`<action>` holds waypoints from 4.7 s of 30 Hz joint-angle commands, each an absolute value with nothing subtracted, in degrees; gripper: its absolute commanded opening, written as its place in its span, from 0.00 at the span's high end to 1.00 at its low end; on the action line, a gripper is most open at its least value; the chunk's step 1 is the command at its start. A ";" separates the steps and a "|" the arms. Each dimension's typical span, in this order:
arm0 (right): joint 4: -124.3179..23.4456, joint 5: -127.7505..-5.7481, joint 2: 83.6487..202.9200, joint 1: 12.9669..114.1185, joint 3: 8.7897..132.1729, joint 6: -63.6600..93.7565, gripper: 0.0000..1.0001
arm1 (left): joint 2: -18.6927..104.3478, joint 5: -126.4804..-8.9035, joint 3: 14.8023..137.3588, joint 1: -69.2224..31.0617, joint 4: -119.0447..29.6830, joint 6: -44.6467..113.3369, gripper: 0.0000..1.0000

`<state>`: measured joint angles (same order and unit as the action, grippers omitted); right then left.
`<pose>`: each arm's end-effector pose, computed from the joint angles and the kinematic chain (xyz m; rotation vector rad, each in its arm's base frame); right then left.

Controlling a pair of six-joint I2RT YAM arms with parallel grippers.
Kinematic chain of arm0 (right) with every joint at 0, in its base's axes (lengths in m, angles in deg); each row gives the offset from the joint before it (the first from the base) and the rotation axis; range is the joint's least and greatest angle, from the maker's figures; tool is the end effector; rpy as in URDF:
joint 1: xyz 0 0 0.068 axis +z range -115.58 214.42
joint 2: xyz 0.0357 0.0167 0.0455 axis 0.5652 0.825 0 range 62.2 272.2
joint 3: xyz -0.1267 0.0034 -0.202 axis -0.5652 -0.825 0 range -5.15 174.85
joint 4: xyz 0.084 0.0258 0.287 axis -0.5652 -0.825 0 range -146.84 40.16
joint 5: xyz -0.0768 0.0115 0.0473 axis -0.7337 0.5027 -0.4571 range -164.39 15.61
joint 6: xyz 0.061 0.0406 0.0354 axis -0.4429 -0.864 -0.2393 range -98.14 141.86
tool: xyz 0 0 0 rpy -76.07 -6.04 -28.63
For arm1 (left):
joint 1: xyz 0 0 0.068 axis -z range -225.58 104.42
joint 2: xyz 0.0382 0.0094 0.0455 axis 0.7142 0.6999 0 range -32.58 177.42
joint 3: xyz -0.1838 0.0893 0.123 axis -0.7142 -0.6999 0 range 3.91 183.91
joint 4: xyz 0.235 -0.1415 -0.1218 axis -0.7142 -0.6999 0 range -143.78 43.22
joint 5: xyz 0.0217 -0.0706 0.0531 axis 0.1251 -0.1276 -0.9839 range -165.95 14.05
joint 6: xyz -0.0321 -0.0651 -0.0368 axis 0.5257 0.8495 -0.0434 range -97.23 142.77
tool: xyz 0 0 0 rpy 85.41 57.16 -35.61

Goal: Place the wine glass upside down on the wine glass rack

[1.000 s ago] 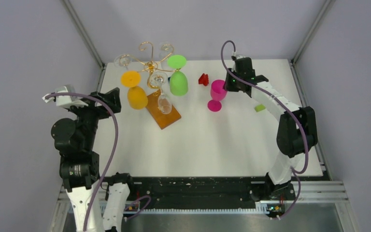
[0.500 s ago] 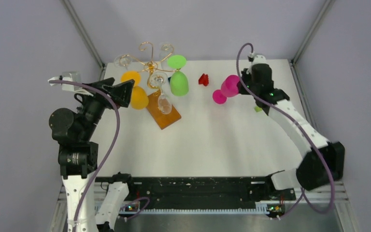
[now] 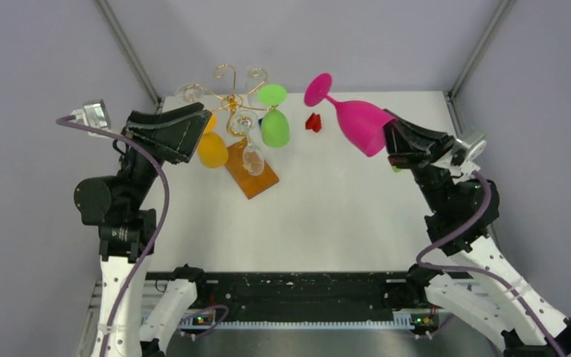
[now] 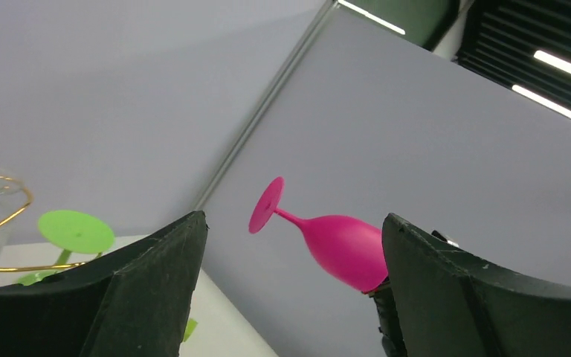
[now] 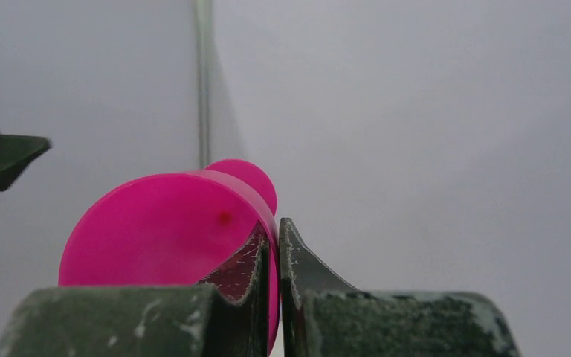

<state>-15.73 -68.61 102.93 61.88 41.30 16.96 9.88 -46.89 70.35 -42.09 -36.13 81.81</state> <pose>0.2063 0.1153 0.4430 -0.2675 0.8517 0.5717 0.1976 -0.0465 0.5159 -0.0292 1.1292 -1.2263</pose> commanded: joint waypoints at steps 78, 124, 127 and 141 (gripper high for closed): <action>-24.88 -70.88 112.78 97.10 56.62 29.63 1.00 | 13.79 -52.18 71.82 -19.85 -50.28 35.95 1.00; 9.30 -69.18 137.22 82.69 23.01 3.69 0.63 | -0.04 -65.50 74.61 -19.90 -55.27 35.66 1.00; 0.76 -75.64 133.07 82.72 26.49 2.42 0.62 | -1.09 -64.13 74.55 -19.87 -54.16 36.00 1.00; -15.30 -89.50 125.20 82.67 39.53 -21.06 0.63 | -2.41 -63.14 71.57 -19.85 -49.56 39.72 1.00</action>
<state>-12.41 -86.60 123.81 82.91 36.08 -11.26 -2.23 -63.35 72.05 -19.67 -53.13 38.05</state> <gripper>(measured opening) 0.371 0.025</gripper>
